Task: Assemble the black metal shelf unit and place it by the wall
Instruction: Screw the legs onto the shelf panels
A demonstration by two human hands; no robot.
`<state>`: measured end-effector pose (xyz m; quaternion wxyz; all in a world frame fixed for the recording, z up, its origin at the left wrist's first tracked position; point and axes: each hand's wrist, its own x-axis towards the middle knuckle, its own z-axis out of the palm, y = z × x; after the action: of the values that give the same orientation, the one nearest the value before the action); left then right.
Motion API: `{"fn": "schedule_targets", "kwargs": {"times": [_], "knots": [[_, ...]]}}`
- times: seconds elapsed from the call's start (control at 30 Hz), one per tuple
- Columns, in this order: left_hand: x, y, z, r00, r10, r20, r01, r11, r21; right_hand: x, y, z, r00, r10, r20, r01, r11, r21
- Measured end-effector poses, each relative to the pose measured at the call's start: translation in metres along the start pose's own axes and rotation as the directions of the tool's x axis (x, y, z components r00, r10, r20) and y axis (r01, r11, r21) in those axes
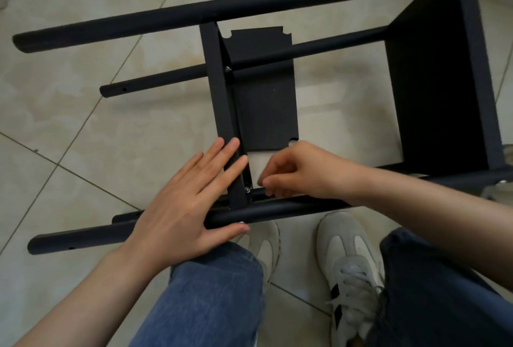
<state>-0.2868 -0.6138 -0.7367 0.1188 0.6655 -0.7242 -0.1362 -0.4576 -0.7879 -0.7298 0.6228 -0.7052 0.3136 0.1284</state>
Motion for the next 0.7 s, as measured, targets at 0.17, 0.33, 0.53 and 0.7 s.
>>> {"fn": "schedule_targets", "kwargs": {"times": [0.17, 0.33, 0.53, 0.7], "knots": [[0.0, 0.001, 0.0, 1.0, -0.001, -0.016, 0.001, 1.0, -0.006, 0.017, -0.003, 0.007, 0.998, 0.027, 0.065, -0.034, 0.994, 0.106], [0.0, 0.001, 0.0, 1.0, 0.002, -0.019, -0.002, 1.0, 0.001, 0.023, -0.007, 0.015, 0.992, 0.022, 0.122, -0.036, 0.993, 0.111], [0.001, 0.002, 0.0, 1.0, 0.003, -0.025, -0.003, 1.0, 0.006, 0.024, -0.008, 0.018, 0.989, 0.023, 0.148, -0.042, 0.991, 0.128], [0.001, 0.002, 0.0, 1.0, 0.008, -0.023, -0.008, 1.0, 0.01, 0.025, -0.006, 0.018, 0.988, -0.002, 0.157, -0.022, 0.989, 0.149]]}}
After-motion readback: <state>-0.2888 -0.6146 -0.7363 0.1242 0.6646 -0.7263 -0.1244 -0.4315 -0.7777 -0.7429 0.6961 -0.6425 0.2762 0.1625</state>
